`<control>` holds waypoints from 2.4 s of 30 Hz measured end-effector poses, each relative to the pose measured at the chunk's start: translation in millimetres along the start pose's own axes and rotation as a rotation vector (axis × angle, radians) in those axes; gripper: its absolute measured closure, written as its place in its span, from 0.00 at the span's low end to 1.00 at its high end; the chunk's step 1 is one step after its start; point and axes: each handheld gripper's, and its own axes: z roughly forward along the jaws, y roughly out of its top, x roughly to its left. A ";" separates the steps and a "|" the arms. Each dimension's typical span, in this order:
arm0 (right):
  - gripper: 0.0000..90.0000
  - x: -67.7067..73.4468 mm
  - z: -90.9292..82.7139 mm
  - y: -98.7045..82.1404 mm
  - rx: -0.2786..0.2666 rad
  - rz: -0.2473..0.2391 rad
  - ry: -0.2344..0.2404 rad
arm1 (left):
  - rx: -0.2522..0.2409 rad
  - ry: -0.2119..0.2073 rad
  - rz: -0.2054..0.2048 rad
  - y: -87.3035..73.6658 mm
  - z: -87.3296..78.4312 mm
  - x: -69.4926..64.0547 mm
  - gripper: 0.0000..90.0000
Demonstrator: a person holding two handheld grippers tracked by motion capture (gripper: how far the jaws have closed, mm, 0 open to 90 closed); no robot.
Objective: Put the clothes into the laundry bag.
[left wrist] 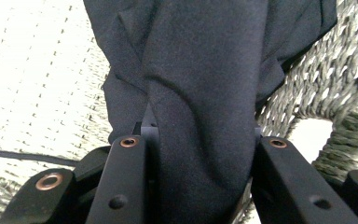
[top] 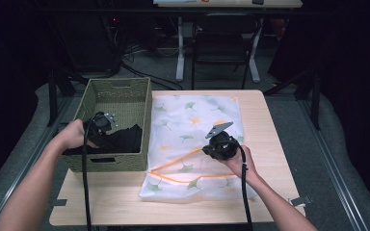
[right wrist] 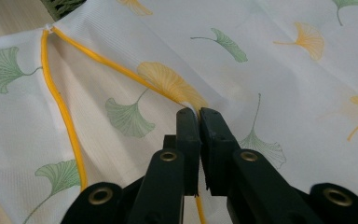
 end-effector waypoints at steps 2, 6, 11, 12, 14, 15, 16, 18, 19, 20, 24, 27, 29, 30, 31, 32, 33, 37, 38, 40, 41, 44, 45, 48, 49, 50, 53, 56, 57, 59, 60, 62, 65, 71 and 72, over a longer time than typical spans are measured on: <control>0.96 0.0 0.1 0.0 0.001 0.001 0.000 | 0.001 -0.001 -0.004 0.3 -1.3 0.0 0.75; 0.96 0.3 0.1 0.1 0.001 -0.001 0.000 | -0.008 0.013 -0.004 1.1 -8.0 -0.8 0.75; 0.96 -0.1 0.1 -0.3 0.002 -0.002 -0.001 | -0.014 0.029 0.000 3.4 -18.5 -3.3 0.75; 0.96 0.0 -0.1 -0.3 0.001 -0.001 -0.001 | -0.016 0.041 -0.001 4.3 -23.4 -4.7 0.75; 0.96 0.0 0.0 -0.3 0.001 -0.001 -0.001 | -0.018 0.043 0.000 4.6 -25.7 -5.1 0.75; 0.96 0.0 0.1 -0.3 0.002 -0.002 -0.002 | -0.021 0.050 -0.001 4.8 -28.3 -5.6 0.75; 0.96 0.0 0.1 -0.3 0.002 -0.001 -0.003 | -0.019 0.048 -0.005 5.2 -31.1 -5.7 0.75; 0.96 0.4 0.1 -0.1 0.002 -0.001 -0.002 | -0.023 0.055 -0.006 6.0 -36.4 -6.5 0.75; 0.96 0.2 0.0 0.0 0.001 -0.002 -0.002 | -0.022 0.057 -0.006 6.5 -39.4 -7.1 0.75; 0.96 0.2 0.0 0.0 0.001 -0.002 -0.002 | -0.024 0.060 -0.007 7.0 -42.5 -7.6 0.75; 0.96 0.2 -0.4 -0.2 0.001 0.001 -0.003 | -0.031 0.075 -0.003 8.9 -53.0 -9.9 0.75; 0.96 0.2 -0.7 -0.1 -0.001 -0.003 -0.003 | -0.029 0.079 -0.007 10.8 -61.9 -12.4 0.75; 0.96 0.1 -1.0 -0.2 -0.002 -0.004 -0.004 | -0.024 0.086 -0.018 12.0 -65.1 -13.3 0.75; 0.96 0.1 -1.0 -0.2 -0.002 -0.004 -0.004 | -0.024 0.086 -0.018 12.0 -65.1 -13.3 0.75; 0.96 0.1 -1.1 -0.2 -0.002 -0.004 -0.004 | -0.027 0.091 -0.021 12.4 -65.8 -13.8 0.75; 0.96 0.1 -1.2 -0.2 -0.002 -0.003 -0.003 | -0.021 0.095 -0.023 13.2 -67.2 -14.7 0.75; 0.96 0.2 -1.2 -0.2 -0.002 -0.003 -0.003 | -0.021 0.099 -0.024 13.8 -68.3 -15.7 0.75; 0.96 0.1 -1.2 -0.2 -0.002 -0.004 -0.004 | -0.027 0.111 -0.052 15.8 -74.1 -18.2 0.75; 0.96 0.1 -1.1 -0.2 -0.001 -0.004 -0.004 | -0.024 0.115 -0.056 16.4 -75.8 -18.7 0.75; 0.96 0.2 -1.1 -0.1 -0.001 -0.004 -0.004 | -0.028 0.127 -0.065 17.5 -81.3 -21.4 0.75; 0.96 0.4 -1.1 0.0 -0.001 -0.003 -0.004 | -0.025 0.127 -0.067 18.1 -83.5 -22.3 0.75; 0.96 0.5 -1.0 0.0 0.000 -0.003 -0.005 | -0.027 0.133 -0.062 19.1 -86.9 -24.7 0.75; 0.96 0.6 -0.9 0.0 0.000 -0.002 -0.004 | -0.026 0.134 -0.067 20.2 -90.4 -27.6 0.75; 0.96 0.6 -0.9 0.0 0.000 -0.002 -0.005 | -0.025 0.135 -0.070 21.3 -94.6 -30.1 0.75; 0.96 0.7 -0.8 0.0 0.002 -0.002 -0.005 | -0.030 0.138 -0.071 21.6 -96.2 -31.3 0.75; 0.96 0.7 -0.7 0.0 0.001 -0.001 -0.005 | -0.026 0.139 -0.073 22.3 -98.5 -32.8 0.75; 0.96 1.0 -0.4 0.2 0.001 -0.003 -0.006 | -0.027 0.133 -0.078 24.2 -104.1 -36.8 0.75; 0.96 1.0 -0.5 0.2 0.001 -0.002 -0.007 | -0.022 0.133 -0.075 27.0 -108.0 -42.9 0.75; 0.96 1.1 -0.3 0.1 0.002 0.000 -0.007 | -0.023 0.134 -0.071 28.0 -108.8 -45.1 0.75; 0.96 1.1 -0.3 0.0 0.002 0.000 -0.008 | -0.017 0.136 -0.073 30.5 -110.7 -49.1 0.75; 0.96 1.0 -0.2 0.1 0.002 -0.002 -0.006 | -0.011 0.137 -0.066 31.9 -112.1 -51.1 0.75; 0.96 1.1 -0.4 0.1 0.001 -0.002 -0.007 | -0.017 0.142 -0.077 34.0 -113.8 -54.9 0.75; 0.96 1.1 -0.4 0.2 0.001 -0.003 -0.008 | -0.007 0.154 -0.069 39.7 -118.8 -63.6 0.75; 0.96 1.2 -0.8 0.3 -0.001 -0.005 -0.009 | -0.009 0.140 -0.080 45.0 -122.5 -72.5 0.75; 0.96 1.1 -0.9 0.2 -0.002 -0.004 -0.009 | -0.010 0.133 -0.074 46.0 -123.3 -74.9 0.75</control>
